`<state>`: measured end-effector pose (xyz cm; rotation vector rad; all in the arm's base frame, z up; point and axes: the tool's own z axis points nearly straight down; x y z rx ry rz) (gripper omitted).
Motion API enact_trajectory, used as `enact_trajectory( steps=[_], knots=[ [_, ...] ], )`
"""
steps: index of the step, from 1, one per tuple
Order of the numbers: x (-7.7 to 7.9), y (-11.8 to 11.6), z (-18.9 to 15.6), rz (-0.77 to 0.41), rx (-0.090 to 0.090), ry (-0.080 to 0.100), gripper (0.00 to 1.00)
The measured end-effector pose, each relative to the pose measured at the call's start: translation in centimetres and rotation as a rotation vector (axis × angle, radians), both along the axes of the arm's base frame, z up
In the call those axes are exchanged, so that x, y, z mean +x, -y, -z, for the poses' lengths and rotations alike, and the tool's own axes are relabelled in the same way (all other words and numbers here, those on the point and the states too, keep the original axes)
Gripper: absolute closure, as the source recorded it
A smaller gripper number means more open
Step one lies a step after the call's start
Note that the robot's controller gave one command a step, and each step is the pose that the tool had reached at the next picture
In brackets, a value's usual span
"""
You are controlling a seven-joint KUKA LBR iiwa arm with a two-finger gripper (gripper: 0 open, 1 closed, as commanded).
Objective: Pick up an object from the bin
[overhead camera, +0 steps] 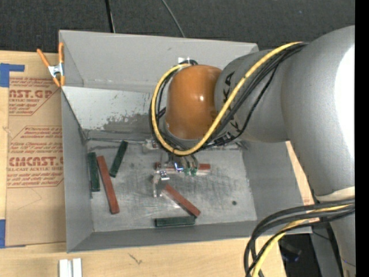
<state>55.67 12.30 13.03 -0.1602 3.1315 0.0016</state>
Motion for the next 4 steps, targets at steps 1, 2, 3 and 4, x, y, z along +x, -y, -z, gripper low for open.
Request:
enact_trajectory(
  steps=[1, 2, 3, 4],
  knots=[
    [1.4, 10.9, 2.8, -0.071, -0.001, -0.004, 1.0],
    [1.4, 10.8, 2.8, -0.071, 0.0, -0.004, 0.0],
    [1.4, 10.8, 2.8, -0.071, 0.0, -0.004, 0.0],
    [2.9, 9.6, 5.7, 0.072, 0.0, -0.012, 1.0]
  ],
)
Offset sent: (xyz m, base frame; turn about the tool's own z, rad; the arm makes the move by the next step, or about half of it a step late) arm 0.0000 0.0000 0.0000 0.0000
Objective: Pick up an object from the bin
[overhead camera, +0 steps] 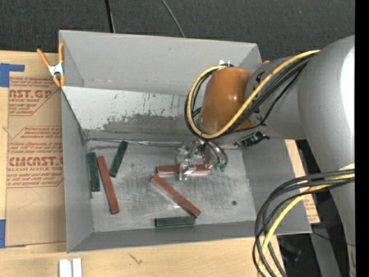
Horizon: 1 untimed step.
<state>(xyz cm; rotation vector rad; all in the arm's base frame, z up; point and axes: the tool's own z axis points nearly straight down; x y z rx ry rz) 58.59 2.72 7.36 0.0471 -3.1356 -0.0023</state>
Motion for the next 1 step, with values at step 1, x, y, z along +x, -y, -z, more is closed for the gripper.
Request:
enact_trajectory(
  steps=[1],
  knots=[
    [0.02, 0.0, 0.0, 0.0, 0.0, 0.001, 1.0]
  ],
)
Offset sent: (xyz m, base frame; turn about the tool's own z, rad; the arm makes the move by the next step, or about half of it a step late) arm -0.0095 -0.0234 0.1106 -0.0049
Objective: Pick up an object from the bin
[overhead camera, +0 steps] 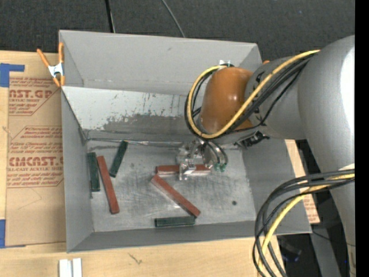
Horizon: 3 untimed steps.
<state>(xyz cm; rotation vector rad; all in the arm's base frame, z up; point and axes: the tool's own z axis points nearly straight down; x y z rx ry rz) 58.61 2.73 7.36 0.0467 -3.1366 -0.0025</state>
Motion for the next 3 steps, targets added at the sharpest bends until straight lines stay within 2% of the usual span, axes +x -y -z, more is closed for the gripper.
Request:
enact_trajectory(
  steps=[1, 2, 3],
  knots=[
    [-0.9, 2.3, -11.0, -0.005, -0.001, 0.007, 1.0],
    [-0.9, 2.3, -11.0, -0.005, -0.001, 0.007, 1.0],
    [-0.7, 1.5, -17.2, 0.017, 0.0, 0.008, 1.0]
  ],
)
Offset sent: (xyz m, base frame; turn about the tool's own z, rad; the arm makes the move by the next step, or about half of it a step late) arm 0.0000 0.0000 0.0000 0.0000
